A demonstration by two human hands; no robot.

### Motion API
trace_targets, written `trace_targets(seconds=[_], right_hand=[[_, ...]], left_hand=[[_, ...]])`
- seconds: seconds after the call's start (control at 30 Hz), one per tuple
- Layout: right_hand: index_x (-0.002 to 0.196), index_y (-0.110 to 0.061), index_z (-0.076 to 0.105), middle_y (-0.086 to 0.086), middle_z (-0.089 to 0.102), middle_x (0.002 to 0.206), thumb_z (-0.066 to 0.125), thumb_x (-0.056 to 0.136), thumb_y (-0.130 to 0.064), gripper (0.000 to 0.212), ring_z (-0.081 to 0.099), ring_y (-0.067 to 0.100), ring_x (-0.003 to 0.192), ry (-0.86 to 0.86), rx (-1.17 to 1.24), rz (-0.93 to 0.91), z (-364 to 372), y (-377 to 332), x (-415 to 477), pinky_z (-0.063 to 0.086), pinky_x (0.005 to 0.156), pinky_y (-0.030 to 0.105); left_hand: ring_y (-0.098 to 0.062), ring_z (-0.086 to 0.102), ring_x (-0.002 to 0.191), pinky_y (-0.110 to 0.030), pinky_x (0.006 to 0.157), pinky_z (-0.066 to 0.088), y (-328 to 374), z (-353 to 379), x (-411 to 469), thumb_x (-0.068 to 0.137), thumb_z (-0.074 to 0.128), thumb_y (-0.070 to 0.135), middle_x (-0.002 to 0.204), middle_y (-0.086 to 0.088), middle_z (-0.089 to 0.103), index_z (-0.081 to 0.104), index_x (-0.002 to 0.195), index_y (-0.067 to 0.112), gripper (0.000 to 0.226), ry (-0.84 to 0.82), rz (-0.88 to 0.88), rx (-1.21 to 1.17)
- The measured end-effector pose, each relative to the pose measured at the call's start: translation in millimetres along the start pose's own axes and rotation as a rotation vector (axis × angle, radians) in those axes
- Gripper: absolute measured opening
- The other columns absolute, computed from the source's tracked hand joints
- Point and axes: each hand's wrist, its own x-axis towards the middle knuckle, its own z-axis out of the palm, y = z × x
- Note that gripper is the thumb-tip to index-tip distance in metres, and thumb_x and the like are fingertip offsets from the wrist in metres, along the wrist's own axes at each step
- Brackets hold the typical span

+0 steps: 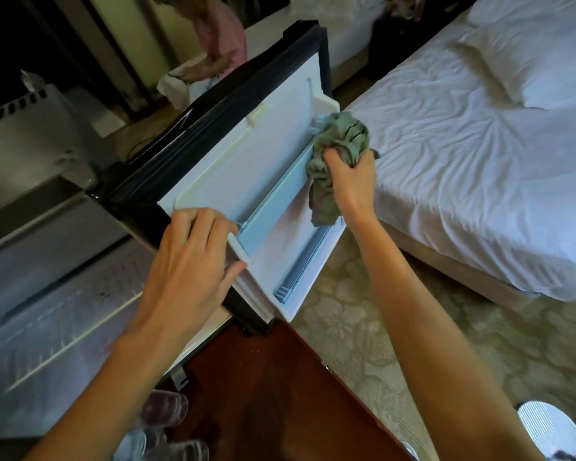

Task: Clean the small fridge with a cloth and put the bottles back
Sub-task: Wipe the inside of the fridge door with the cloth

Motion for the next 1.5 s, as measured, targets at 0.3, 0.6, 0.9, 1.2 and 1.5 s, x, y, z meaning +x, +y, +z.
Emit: trace_targets(seconds=[0.3, 0.6, 0.9, 1.2, 1.5], right_hand=[[0.089, -0.027, 0.058, 0.009, 0.056, 0.108, 0.07, 0.072, -0.025, 0.022, 0.061, 0.015, 0.091, -0.166, -0.105, -0.223, 6, -8, -29, 0.048, 0.075, 0.016], [0.102, -0.01, 0.062, 0.008, 0.068, 0.101, 0.066, 0.063, -0.047, 0.053, 0.067, 0.015, 0.09, -0.116, -0.098, -0.075, 8, -12, 22, 0.058, 0.081, 0.034], [0.099, -0.032, 0.058, 0.01, 0.066, 0.103, 0.069, 0.066, -0.03, 0.035, 0.066, 0.014, 0.089, -0.248, -0.167, -0.175, 1, -17, -13, 0.053, 0.076, 0.025], [0.104, -0.021, 0.061, 0.01, 0.067, 0.108, 0.071, 0.069, -0.037, 0.04, 0.067, 0.017, 0.095, -0.218, -0.024, 0.011, 11, -18, 23, 0.057, 0.089, 0.039], [0.115, -0.034, 0.058, -0.003, 0.044, 0.119, 0.065, 0.066, -0.041, 0.05, 0.046, 0.028, 0.113, -0.366, -0.352, -0.283, 9, -18, -18, 0.038, 0.103, 0.041]], left_hand=[[-0.03, 0.042, 0.097, -0.041, 0.071, 0.045, 4, 5, 6, 0.083, 0.072, 0.03, 0.101, -0.012, 0.059, 0.061, 0.104, 0.003, 0.037, 0.06, -0.06, 0.062], [-0.028, 0.041, 0.096, -0.041, 0.067, 0.048, 2, 7, 7, 0.088, 0.062, 0.027, 0.097, -0.012, 0.062, 0.064, 0.101, 0.002, 0.028, 0.12, -0.042, 0.058], [-0.026, 0.042, 0.096, -0.038, 0.068, 0.046, 5, 11, 8, 0.085, 0.068, 0.025, 0.097, -0.01, 0.062, 0.064, 0.102, 0.004, 0.027, 0.13, -0.056, 0.053], [-0.025, 0.046, 0.095, -0.04, 0.067, 0.049, 5, 10, 9, 0.081, 0.071, 0.02, 0.096, -0.009, 0.065, 0.068, 0.097, 0.004, 0.023, 0.168, -0.09, -0.023], [-0.022, 0.046, 0.096, -0.034, 0.073, 0.045, 8, 16, 9, 0.091, 0.053, 0.027, 0.099, -0.004, 0.064, 0.066, 0.098, 0.009, 0.023, 0.172, -0.137, -0.024]])
